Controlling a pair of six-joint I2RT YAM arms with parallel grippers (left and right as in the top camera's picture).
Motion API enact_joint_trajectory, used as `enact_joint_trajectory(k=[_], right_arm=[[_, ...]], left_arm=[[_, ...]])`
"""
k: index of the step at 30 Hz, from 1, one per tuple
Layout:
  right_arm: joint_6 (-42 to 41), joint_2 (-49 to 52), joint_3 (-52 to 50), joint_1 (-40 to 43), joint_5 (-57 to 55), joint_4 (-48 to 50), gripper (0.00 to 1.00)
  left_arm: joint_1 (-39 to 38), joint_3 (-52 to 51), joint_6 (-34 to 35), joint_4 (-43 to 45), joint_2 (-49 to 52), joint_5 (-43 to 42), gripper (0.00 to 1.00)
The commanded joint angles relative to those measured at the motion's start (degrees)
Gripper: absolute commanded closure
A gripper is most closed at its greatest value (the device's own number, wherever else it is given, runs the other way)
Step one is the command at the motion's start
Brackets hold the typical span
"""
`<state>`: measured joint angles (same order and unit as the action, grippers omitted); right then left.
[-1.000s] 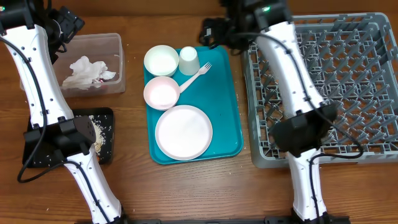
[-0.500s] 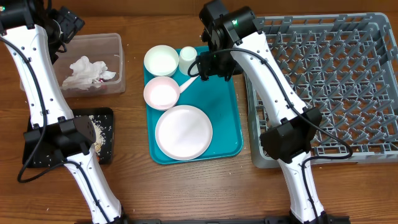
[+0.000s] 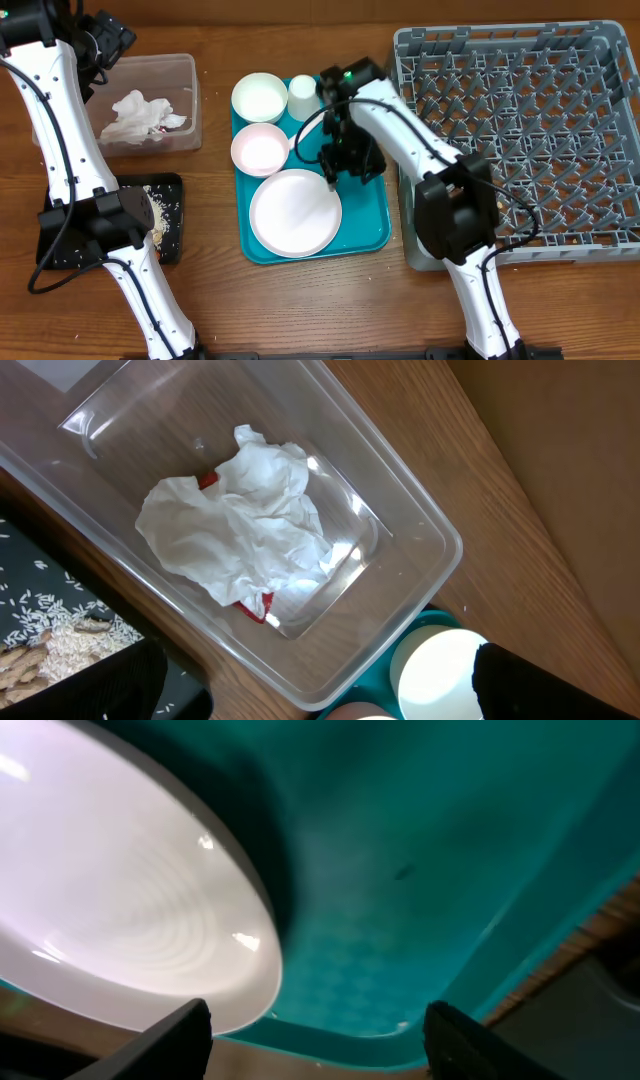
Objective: Sort waste into correct bins and load items into the dishwasher rack
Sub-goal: 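Move the right gripper to the white plate and grasp its rim, then lift the plate and carry it right over the rack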
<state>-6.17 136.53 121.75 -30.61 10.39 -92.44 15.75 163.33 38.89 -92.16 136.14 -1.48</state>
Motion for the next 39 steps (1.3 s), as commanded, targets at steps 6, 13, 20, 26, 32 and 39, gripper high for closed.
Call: enact_joint_trajectory(k=[6, 13, 20, 26, 32, 39], right_arm=[[-0.85, -0.55, -7.08, -5.35, 1.62, 7.63, 0.34], [-4.33, -0.55, -13.11, -5.16, -1.79, 11.89, 0.46], [-6.34, -0.55, -12.92, -4.87, -1.75, 10.25, 0.96], [-6.16, -1.88, -5.33, -1.66, -1.79, 1.25, 0.96], [-5.55, -7.26, 4.63, 4.85, -5.16, -4.63, 0.96], [-5.62, -18.25, 5.7, 18.23, -12.31, -4.63, 0.96]], left_arm=[[-0.44, -0.11, 0.33, -0.15, -0.11, 0.42, 0.0], [-0.44, -0.11, 0.33, -0.15, -0.11, 0.42, 0.0], [-0.44, -0.11, 0.33, -0.15, -0.11, 0.42, 0.0], [-0.39, -0.11, 0.33, -0.13, -0.11, 0.42, 0.0], [-0.39, -0.11, 0.33, -0.15, -0.11, 0.42, 0.0], [-0.39, -0.11, 0.33, -0.15, -0.11, 0.42, 0.0]])
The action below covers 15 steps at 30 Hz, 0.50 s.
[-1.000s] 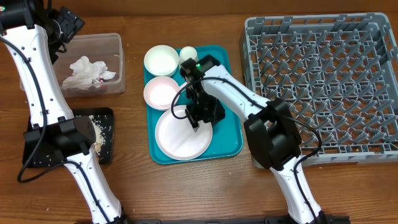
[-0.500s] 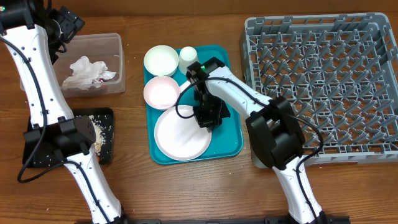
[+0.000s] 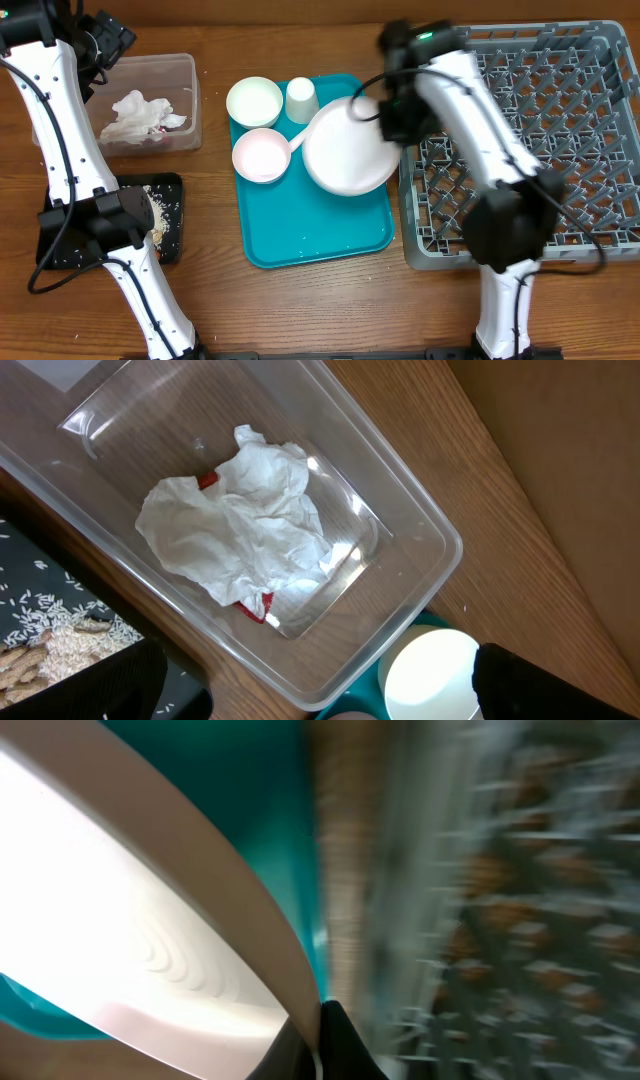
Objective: Sort waste into correct bins and load items into the dishwasher rack
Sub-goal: 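Lift the plate and carry it right over the rack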
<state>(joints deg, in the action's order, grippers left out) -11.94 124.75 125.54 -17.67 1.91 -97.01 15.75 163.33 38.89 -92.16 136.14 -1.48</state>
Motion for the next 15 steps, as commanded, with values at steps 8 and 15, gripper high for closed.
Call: enact_joint_trajectory(k=[8, 15], right_arm=[[0.07, -12.7, 1.95, 19.71, -20.7, 3.54, 0.96], [1.09, -12.55, 1.92, 23.82, -43.71, 21.24, 0.96]], left_arm=[[-0.39, -0.11, 0.33, -0.13, -0.11, 0.42, 0.0], [-0.39, -0.11, 0.33, -0.15, -0.11, 0.42, 0.0]])
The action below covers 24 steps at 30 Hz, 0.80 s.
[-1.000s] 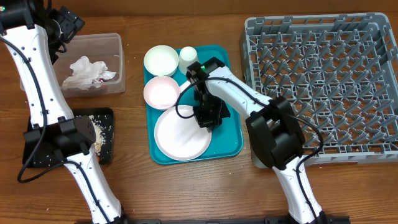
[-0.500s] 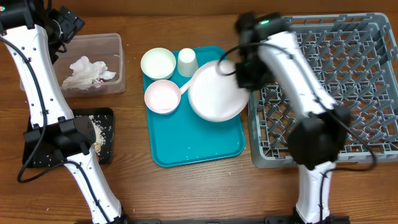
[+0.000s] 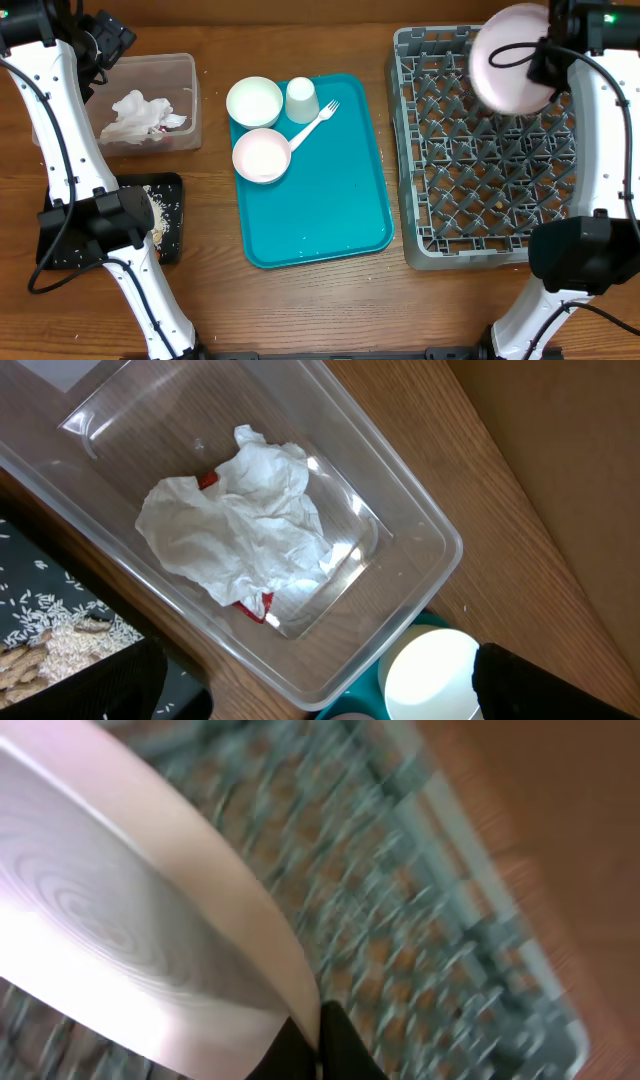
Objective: Sort waste into correct bins and load items into the dishwasher rack
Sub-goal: 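Lift the plate and carry it right over the rack, then stand the plate upright in the rack's back right and release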
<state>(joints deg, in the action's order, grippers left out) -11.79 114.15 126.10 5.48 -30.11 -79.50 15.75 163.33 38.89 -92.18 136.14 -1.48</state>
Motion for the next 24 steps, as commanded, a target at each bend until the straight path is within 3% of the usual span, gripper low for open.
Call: enact_joint_trajectory(k=[1, 5, 11, 16, 24], right_arm=[[1.9, -1.84, 1.36, 0.85, -11.87, 5.46, 0.96], [5.07, -0.13, 1.36, 1.38, -11.89, 10.86, 0.95], [5.2, 5.31, 1.36, 1.36, -11.89, 10.43, 0.95], [-2.71, 6.27, 1.36, 1.36, -11.85, 7.15, 0.96], [-2.84, 6.43, -0.13, 1.46, -15.06, 7.69, 0.96]], left_arm=[[-0.39, -0.11, 0.33, -0.11, -0.11, 0.42, 0.0], [-0.39, -0.11, 0.33, -0.13, -0.11, 0.42, 0.0], [-0.39, -0.11, 0.33, -0.13, -0.11, 0.42, 0.0], [-0.39, -0.11, 0.33, -0.13, -0.11, 0.42, 0.0], [-0.39, -0.11, 0.33, -0.13, -0.11, 0.42, 0.0]])
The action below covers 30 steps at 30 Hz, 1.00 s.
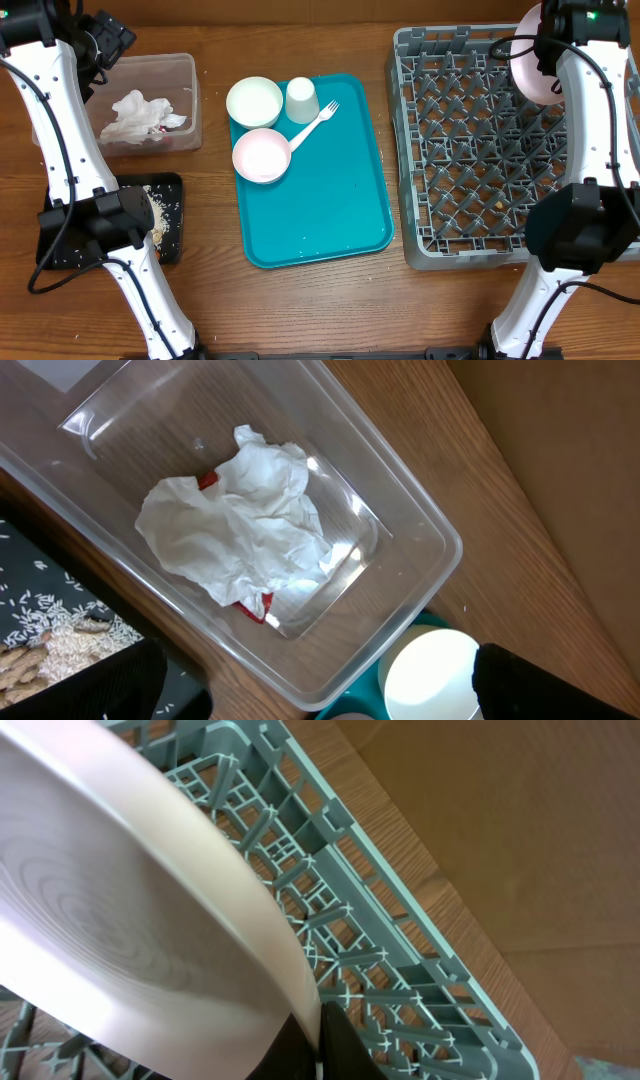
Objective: Sort waste into correct bins and load items into the dishwasher rack
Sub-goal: 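Stand the plate upright in the rack's back right and release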
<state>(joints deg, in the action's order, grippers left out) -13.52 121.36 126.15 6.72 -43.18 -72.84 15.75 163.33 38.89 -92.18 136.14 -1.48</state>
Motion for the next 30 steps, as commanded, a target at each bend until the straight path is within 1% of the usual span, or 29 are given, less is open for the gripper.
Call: enact_joint_trajectory(k=[1, 6, 9, 11, 12, 14, 15, 17, 18, 19, 20, 21, 23, 24, 25, 26, 27, 30], right_arm=[[-1.11, -0.79, -0.33, 0.22, -1.97, 1.03, 0.96], [-1.22, -0.79, -4.52, 0.0, -1.77, 1.2, 0.96], [-1.57, -0.79, -7.37, -0.02, -0.15, 1.42, 0.93], [-1.57, -0.79, -7.48, -0.02, 1.44, 1.44, 0.89], [-1.55, -0.85, -7.3, -0.28, 2.93, 1.36, 0.82], [-1.55, -0.92, -6.73, -0.83, 4.76, 1.16, 0.75], [-1.57, -1.03, -5.86, -1.38, 7.02, 1.01, 0.67], [-1.6, -1.4, -3.19, -2.21, 11.58, 0.33, 0.62], [-1.79, -1.9, -0.5, -2.86, 15.26, -0.22, 0.56], [-1.77, -2.21, 1.25, -3.21, 17.7, -0.63, 0.47], [-1.77, -2.6, 3.76, -3.63, 21.2, -1.42, 0.28], [-1.77, -2.97, 6.12, -3.96, 24.85, -2.23, 0.21], [-1.79, -3.56, 10.82, -4.66, 34.07, -3.61, 0.16], [-1.79, -3.96, 13.73, -5.25, 42.56, -3.82, 0.08], [-1.81, -4.07, 14.86, -5.66, 47.36, -3.63, 0.0], [-2.69, -4.15, 15.72, -6.64, 55.15, -2.6, 0.0], [-4.79, -4.13, 15.67, -7.56, 58.88, -1.73, 0.0], [-7.85, -2.71, 15.17, -11.63, 63.25, -0.74, 0.0]], left_arm=[[-0.39, -0.11, 0.33, -0.13, -0.11, 0.42, 0.0], [-0.37, -0.11, 0.33, -0.13, -0.11, 0.42, 0.0], [-0.39, -0.11, 0.33, -0.13, -0.11, 0.42, 0.0], [-0.39, -0.11, 0.33, -0.13, -0.11, 0.42, 0.0], [-0.39, -0.11, 0.33, -0.11, -0.11, 0.42, 0.0], [-0.39, -0.11, 0.33, -0.13, -0.11, 0.42, 0.0], [-0.39, -0.11, 0.33, -0.13, -0.11, 0.42, 0.0], [-0.39, -0.11, 0.33, -0.13, -0.11, 0.42, 0.0], [-0.39, -0.11, 0.33, -0.13, -0.11, 0.42, 0.0], [-0.39, -0.11, 0.33, -0.13, -0.11, 0.42, 0.0], [-0.39, -0.11, 0.33, -0.11, -0.11, 0.42, 0.0], [-0.39, -0.11, 0.33, -0.13, -0.13, 0.44, 0.0], [-0.39, -0.11, 0.33, -0.13, -0.11, 0.42, 0.0], [-0.39, -0.11, 0.33, -0.11, -0.11, 0.42, 0.0], [-0.39, -0.11, 0.33, -0.13, -0.11, 0.42, 0.0], [-0.39, -0.11, 0.33, -0.13, -0.11, 0.42, 0.0], [-0.39, -0.11, 0.33, -0.13, -0.11, 0.42, 0.0], [-0.39, -0.11, 0.33, -0.13, -0.11, 0.42, 0.0]])
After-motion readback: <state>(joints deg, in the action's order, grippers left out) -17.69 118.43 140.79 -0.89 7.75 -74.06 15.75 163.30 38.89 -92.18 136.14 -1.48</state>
